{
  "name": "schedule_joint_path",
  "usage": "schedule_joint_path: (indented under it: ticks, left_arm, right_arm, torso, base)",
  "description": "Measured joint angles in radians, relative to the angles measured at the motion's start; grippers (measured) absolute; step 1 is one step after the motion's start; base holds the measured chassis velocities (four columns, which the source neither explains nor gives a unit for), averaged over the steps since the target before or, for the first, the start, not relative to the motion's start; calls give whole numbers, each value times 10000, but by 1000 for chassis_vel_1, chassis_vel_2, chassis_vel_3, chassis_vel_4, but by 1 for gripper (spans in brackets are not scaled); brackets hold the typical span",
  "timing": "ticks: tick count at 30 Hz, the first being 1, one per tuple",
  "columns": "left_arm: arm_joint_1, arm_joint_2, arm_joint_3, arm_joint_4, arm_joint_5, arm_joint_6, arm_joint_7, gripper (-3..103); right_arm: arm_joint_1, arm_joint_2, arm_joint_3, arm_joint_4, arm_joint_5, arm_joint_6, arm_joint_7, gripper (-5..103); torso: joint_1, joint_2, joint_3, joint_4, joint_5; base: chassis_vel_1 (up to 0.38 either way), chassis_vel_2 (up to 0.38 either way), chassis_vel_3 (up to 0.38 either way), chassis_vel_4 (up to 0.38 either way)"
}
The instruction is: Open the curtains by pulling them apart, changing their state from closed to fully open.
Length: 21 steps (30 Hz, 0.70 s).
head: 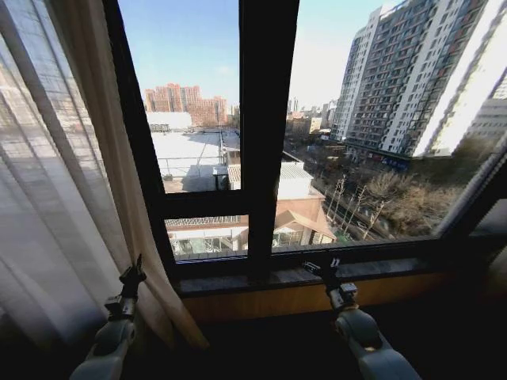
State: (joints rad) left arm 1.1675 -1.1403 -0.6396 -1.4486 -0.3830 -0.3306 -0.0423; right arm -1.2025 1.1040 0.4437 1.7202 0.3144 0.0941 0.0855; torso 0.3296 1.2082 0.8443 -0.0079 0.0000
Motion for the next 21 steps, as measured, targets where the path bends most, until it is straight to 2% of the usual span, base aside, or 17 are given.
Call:
schedule_joint_path:
  ticks: [21]
  left_arm:
    - [-29, 179, -78, 152, -60, -13, -110, 0]
  right_arm:
    - [0, 0, 0, 1, 0, 0, 0, 100]
  torso:
    - [0, 0, 0, -1, 0]
  base:
    - [412, 305, -409, -295]
